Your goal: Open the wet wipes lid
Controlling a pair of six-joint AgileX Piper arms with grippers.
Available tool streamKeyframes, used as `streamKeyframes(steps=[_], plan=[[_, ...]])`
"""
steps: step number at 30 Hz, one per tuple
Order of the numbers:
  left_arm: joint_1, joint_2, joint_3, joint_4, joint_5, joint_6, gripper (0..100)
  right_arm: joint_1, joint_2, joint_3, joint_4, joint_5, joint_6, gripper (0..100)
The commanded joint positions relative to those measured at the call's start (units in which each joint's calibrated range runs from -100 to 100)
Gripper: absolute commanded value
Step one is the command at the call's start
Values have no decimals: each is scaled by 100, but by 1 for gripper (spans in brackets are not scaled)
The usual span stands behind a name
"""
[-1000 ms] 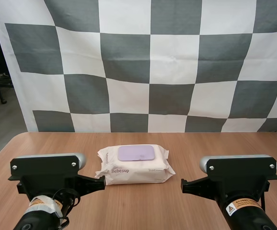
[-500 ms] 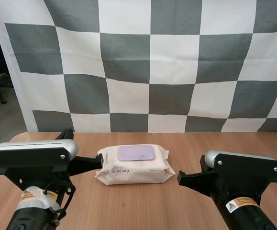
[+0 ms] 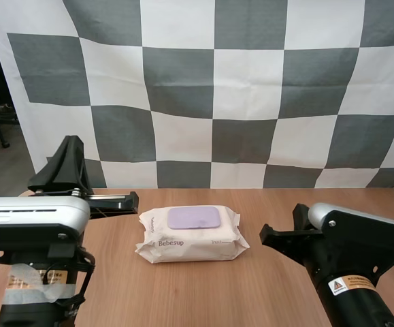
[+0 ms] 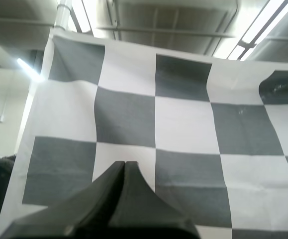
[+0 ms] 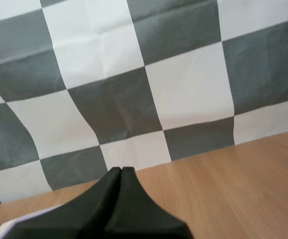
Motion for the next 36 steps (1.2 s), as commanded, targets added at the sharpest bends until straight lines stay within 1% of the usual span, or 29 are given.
streamKeyframes(steps=[1,2,4,6,8,10,11,12,13,16,17,19,20,25,31,34,36], plan=[[-4,0,0,70,-926,-3,0,-2,0,0,44,-4190,-5,0],[-4,0,0,156,-1139,-3,0,-2,0,0,97,-5096,-5,0],[-4,0,0,291,-1780,158,0,-2,0,0,49,-7511,5,0],[-4,0,0,291,-2851,463,0,-2,0,0,-10,-9558,5,0],[-4,0,0,235,-4064,737,0,-2,0,0,-10,-11313,5,0],[-4,0,0,205,-5055,772,0,-2,0,0,-155,-11313,5,0],[-4,0,0,205,-5391,818,0,-2,0,0,-296,-11313,5,0],[-4,0,0,205,-5591,1019,0,-2,0,0,-433,-11313,5,0],[-4,0,0,181,-5591,1197,0,-2,0,0,-515,-11313,-5,0],[4,0,0,-111,-5591,1242,0,-2,0,0,-554,-11313,-109,0],[4,0,0,-408,-5591,1254,0,-2,0,-80,-503,-11313,-180,0],[4,0,0,-814,-5591,1138,0,-2,0,-195,-464,-10852,-286,0],[4,0,0,-852,-5591,1138,0,-2,0,-239,-464,-10686,-286,0],[4,0,-17,-744,-5591,1138,0,-2,0,-326,-500,-9954,-286,0],[4,0,-17,-744,-5591,1102,0,-2,0,-326,-512,-8607,-356,0],[4,0,-17,-731,-5591,1102,0,-2,0,-326,-556,-8414,-550,0],[4,0,-71,-663,-5591,1102,0,-2,0,-326,-578,-8293,-572,0]])
